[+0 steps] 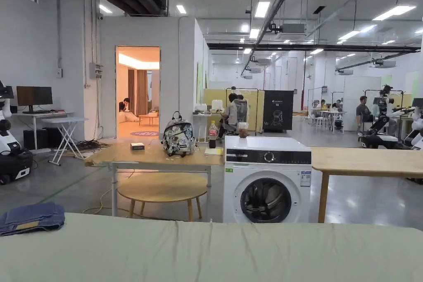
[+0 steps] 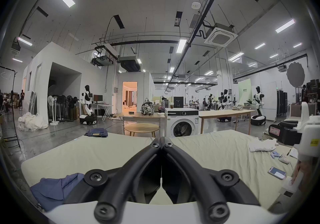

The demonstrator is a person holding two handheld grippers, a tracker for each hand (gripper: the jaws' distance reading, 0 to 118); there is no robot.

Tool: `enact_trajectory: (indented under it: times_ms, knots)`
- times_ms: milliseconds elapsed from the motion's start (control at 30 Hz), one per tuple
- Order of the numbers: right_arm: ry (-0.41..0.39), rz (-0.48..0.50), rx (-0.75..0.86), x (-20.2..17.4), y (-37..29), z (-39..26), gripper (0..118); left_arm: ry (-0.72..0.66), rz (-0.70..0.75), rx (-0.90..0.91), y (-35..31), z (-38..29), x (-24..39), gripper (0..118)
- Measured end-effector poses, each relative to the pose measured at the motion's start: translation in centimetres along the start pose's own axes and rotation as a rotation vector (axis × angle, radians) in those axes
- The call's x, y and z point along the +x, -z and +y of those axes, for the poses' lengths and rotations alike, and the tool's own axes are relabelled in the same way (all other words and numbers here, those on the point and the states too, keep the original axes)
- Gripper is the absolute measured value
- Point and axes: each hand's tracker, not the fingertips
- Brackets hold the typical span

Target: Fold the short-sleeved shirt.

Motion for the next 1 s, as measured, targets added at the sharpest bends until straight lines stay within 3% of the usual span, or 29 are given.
enact_trajectory:
  times_ms: [300, 433, 533, 667, 800, 1000]
  knots:
    - [0.022, 0.003, -0.040, -0.9, 1.0, -0.2, 0, -0.014, 0.039, -0.002, -0.6, 0.0, -1.7, 0]
    - [0.032, 0.086, -0.035, -3.6, 2.0, -0.2, 0, -0.011, 0.109, -0.006, -1.8, 0.3, -3.7, 0]
    - [-0.020, 0.192, -0.027, -7.0, 3.0, 0.0, 0, 0.015, 0.187, -0.014, -3.2, 0.7, -5.1, 0]
    - [0.017, 0.329, -0.043, -10.2, 3.9, -0.1, 0, -0.015, 0.282, -0.014, -5.5, 0.5, -7.0, 0]
    - [-0.005, 0.357, -0.056, -11.8, 4.6, -0.5, 0, 0.011, 0.380, -0.039, -6.8, 0.4, -8.6, 0]
    - [0.028, 0.402, -0.058, -12.4, 5.1, -0.8, 0, 0.012, 0.422, -0.046, -7.8, 0.5, -9.5, 0]
